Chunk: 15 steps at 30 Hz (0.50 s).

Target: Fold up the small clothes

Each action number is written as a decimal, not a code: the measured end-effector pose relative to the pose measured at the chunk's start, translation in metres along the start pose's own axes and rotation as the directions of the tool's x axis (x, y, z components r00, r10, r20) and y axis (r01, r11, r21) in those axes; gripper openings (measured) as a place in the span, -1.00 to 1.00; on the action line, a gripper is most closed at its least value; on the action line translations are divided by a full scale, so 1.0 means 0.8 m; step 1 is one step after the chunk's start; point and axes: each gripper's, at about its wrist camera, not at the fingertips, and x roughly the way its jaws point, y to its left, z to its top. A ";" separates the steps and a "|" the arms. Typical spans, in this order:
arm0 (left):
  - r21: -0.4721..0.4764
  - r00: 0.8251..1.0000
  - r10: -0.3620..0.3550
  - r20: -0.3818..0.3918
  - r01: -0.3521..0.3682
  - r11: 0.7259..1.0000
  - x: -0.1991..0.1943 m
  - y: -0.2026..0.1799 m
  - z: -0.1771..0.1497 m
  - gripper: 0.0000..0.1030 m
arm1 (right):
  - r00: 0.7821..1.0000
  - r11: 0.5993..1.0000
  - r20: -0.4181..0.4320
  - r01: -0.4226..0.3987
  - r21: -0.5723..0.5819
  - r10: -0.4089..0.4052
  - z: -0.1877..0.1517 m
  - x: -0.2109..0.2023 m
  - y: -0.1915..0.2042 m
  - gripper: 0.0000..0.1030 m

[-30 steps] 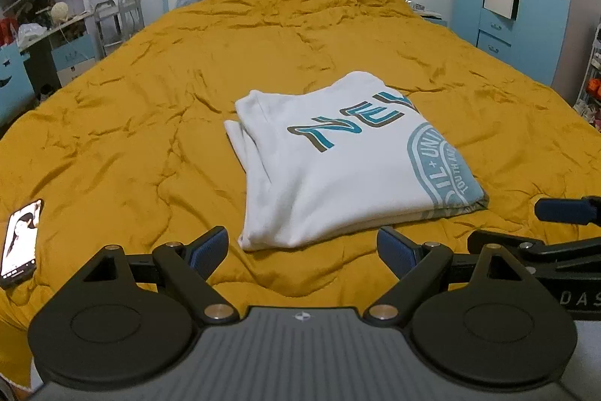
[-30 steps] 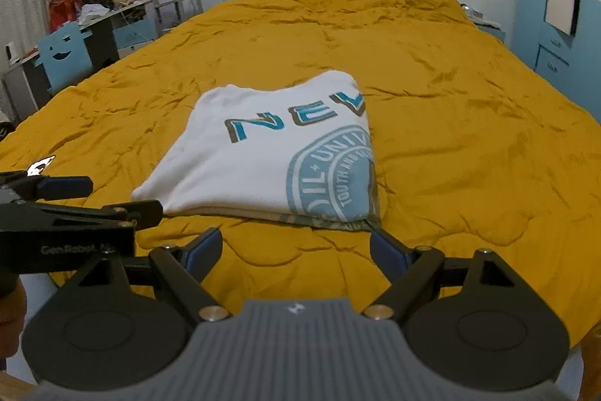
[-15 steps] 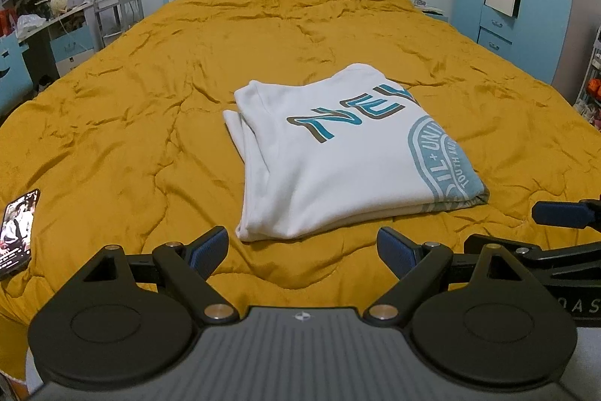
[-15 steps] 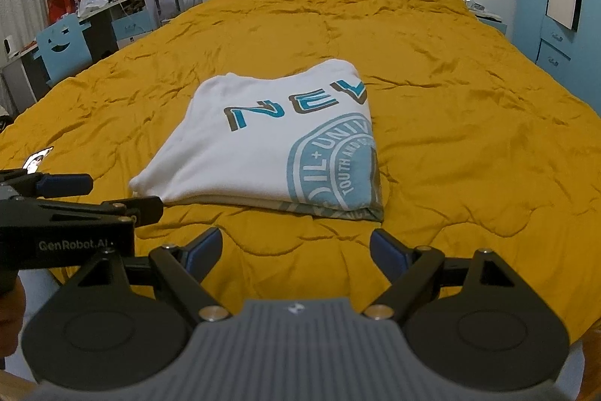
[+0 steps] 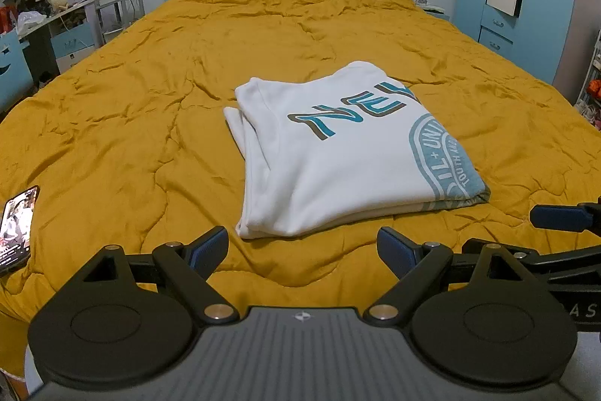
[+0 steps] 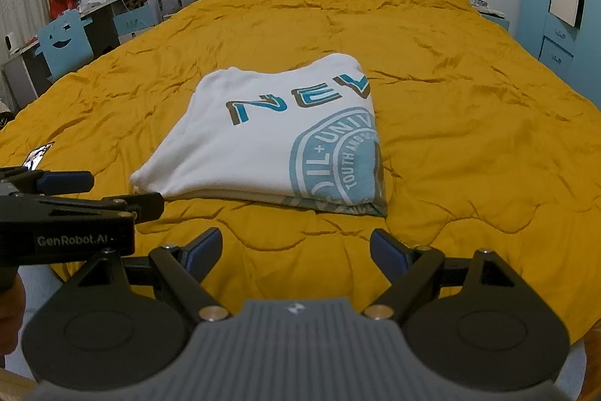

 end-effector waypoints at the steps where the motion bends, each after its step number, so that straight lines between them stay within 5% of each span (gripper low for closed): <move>1: 0.000 1.000 0.000 0.000 0.000 1.000 0.000 0.000 0.000 1.00 | 1.000 1.000 -0.001 0.000 -0.001 0.000 0.000 0.000 0.001 0.58; 15: -0.003 1.000 0.004 -0.002 -0.004 1.000 0.001 0.000 -0.001 1.00 | 1.000 1.000 -0.003 -0.003 -0.008 0.003 0.001 0.001 0.001 0.58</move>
